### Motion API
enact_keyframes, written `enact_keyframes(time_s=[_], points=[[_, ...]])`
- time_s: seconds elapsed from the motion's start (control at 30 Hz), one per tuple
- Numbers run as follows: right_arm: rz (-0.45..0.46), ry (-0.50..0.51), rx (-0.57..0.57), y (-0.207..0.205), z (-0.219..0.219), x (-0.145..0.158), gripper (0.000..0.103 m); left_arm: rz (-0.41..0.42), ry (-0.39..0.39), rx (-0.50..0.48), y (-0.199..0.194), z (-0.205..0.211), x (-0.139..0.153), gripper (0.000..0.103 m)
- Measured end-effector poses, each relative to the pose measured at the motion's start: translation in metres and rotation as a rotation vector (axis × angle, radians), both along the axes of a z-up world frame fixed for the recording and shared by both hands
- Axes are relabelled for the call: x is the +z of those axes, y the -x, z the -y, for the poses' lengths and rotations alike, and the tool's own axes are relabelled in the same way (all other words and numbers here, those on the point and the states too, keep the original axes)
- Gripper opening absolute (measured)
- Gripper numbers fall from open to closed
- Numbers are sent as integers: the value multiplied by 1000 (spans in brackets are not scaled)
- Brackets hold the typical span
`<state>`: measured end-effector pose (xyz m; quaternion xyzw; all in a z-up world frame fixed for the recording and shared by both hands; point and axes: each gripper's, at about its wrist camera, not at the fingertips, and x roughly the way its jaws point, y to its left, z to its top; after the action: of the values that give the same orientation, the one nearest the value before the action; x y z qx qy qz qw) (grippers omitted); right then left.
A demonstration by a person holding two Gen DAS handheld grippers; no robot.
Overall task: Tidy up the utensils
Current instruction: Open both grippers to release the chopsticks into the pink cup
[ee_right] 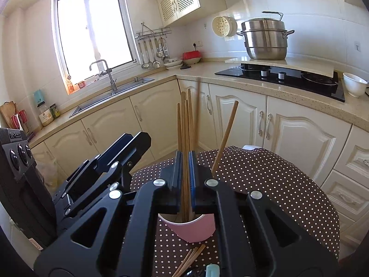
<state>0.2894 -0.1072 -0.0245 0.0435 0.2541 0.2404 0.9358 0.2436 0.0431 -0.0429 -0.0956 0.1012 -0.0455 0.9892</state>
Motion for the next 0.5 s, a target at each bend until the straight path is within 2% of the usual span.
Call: enact_keyframes(time_s=[0.5], points=[[-9, -6, -2, 36, 9, 5, 7, 13, -21, -12, 44, 9, 16, 33]])
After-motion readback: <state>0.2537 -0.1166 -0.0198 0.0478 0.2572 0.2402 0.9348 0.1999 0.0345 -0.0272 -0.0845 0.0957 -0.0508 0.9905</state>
